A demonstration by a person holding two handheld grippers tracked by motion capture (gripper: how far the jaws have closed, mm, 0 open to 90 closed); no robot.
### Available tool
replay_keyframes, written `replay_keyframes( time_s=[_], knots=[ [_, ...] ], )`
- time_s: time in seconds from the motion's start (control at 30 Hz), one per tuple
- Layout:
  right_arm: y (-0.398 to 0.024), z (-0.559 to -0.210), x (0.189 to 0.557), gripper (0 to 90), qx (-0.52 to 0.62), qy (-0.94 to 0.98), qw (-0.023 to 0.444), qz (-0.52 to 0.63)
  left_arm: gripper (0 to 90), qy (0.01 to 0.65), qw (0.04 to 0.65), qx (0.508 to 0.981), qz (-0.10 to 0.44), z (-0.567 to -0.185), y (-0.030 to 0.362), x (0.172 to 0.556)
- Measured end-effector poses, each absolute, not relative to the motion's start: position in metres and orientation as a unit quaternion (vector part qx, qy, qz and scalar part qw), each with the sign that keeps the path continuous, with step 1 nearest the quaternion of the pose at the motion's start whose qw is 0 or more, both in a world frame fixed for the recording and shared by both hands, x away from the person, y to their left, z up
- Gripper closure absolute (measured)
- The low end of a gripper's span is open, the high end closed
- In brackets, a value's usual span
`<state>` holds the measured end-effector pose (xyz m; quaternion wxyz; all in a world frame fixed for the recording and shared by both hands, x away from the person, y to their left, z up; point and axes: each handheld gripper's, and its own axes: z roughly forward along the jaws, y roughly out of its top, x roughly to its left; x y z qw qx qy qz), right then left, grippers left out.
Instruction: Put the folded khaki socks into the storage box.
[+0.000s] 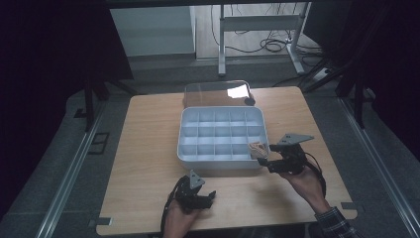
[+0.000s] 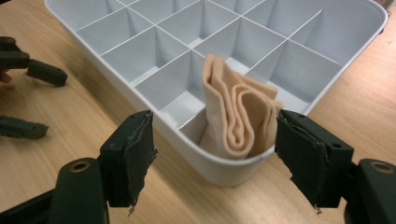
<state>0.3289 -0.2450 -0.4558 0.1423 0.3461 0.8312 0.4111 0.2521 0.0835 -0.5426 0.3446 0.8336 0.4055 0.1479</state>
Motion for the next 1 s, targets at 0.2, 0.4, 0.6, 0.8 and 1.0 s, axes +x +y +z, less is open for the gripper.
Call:
replay_keyframes(
  time_s=[0.2, 0.4, 0.6, 0.8, 1.0],
  knots=[
    [-0.254, -0.464, 0.317, 24.8, 0.352, 0.831, 0.142, 0.408, 19.0, 0.406, 0.344, 0.833, 0.149, -0.543, 0.084, 0.252],
    [-0.263, -0.485, 0.307, 21.7, 0.364, 0.830, 0.141, 0.398, 19.0, 0.408, 0.344, 0.833, 0.148, -0.543, 0.084, 0.252],
    [-0.264, -0.516, 0.300, 18.4, 0.371, 0.836, 0.142, 0.379, 18.9, 0.411, 0.344, 0.831, 0.149, -0.543, 0.083, 0.251],
    [-0.264, -0.539, 0.298, 13.8, 0.369, 0.843, 0.140, 0.366, 18.8, 0.412, 0.344, 0.831, 0.149, -0.543, 0.083, 0.251],
    [-0.261, -0.542, 0.295, 12.5, 0.356, 0.848, 0.152, 0.362, 18.7, 0.413, 0.344, 0.830, 0.149, -0.543, 0.083, 0.251]
  ],
)
